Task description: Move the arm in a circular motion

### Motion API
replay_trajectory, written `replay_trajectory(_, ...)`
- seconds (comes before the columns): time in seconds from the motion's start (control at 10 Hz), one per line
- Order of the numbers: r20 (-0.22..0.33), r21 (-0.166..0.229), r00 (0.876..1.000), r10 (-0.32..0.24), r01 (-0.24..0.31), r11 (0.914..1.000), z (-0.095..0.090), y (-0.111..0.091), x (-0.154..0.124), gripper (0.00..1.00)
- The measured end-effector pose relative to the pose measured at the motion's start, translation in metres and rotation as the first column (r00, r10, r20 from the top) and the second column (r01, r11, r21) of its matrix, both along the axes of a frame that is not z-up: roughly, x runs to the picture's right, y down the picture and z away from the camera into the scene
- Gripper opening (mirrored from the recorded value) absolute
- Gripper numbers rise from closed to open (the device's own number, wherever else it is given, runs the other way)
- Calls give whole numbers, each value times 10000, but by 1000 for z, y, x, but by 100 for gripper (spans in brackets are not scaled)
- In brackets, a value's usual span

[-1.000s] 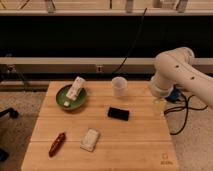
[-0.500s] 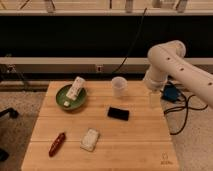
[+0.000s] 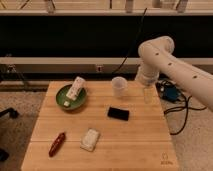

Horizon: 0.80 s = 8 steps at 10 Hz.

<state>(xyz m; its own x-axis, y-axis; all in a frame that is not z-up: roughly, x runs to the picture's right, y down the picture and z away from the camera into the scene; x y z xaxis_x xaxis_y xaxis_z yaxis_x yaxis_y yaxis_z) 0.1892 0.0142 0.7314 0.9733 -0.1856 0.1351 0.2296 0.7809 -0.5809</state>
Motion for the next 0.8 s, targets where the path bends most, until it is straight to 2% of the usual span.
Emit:
replay_trajectory(0.5, 431, -17, 9973, -596, 597, 9982, 8, 3, -51, 80)
replay_trajectory(0.8, 711, 30, 9927, -974, 974, 9952, 3, 11, -82, 80)
